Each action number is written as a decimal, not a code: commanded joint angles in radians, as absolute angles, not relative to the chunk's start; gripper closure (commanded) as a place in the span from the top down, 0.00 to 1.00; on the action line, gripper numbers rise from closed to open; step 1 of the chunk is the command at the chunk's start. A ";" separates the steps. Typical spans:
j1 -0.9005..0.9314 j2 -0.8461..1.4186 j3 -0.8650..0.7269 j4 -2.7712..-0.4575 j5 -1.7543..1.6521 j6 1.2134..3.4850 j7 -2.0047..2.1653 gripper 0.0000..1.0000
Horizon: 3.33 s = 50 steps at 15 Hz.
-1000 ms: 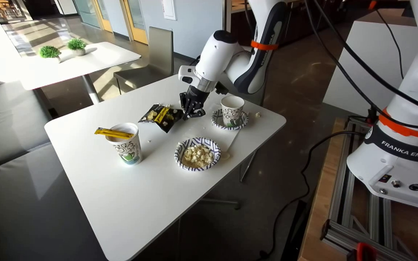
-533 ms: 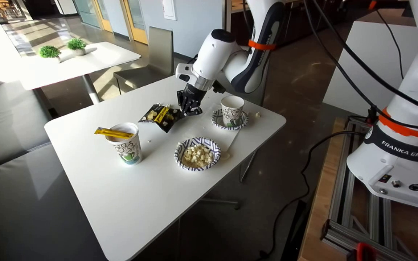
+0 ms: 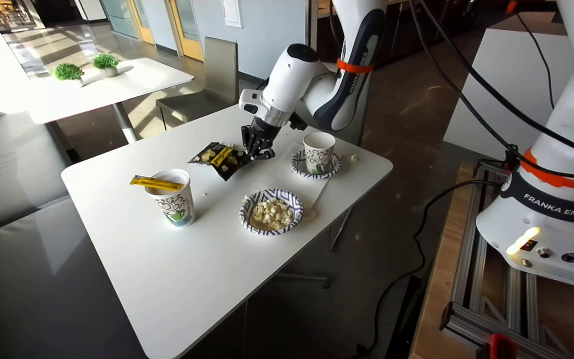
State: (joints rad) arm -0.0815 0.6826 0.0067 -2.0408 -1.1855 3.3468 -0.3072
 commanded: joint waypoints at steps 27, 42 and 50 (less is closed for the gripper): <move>-0.069 0.749 -0.017 -1.937 -1.177 3.375 -0.330 0.00; 0.079 0.890 -0.222 -1.797 -0.983 3.603 -0.400 0.00; 0.151 0.985 -0.285 -1.757 -0.799 3.672 -0.475 0.00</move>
State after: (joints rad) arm 0.1169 0.9301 -0.2549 -1.7922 -0.8693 3.6298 -0.4407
